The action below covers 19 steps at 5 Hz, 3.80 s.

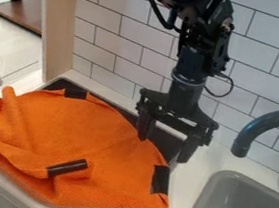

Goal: Fold the cloth from right to centre

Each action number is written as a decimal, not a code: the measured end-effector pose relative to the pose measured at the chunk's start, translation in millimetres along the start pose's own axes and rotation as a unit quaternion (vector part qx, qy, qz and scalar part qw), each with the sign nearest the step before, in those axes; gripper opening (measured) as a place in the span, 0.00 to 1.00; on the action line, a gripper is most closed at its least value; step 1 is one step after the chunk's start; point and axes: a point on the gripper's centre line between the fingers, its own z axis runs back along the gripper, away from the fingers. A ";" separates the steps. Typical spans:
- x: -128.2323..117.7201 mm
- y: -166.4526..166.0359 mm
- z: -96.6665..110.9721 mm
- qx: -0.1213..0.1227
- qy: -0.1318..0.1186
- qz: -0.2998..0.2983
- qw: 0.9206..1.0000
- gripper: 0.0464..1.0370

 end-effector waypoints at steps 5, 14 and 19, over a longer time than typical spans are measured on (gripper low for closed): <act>-2.0 -13.4 -66.7 0.032 0.037 0.024 0.999 0.61; -0.6 122.5 -7.8 -0.067 0.066 0.037 0.995 0.02; -3.8 176.7 -71.1 -0.033 0.127 0.033 0.991 0.19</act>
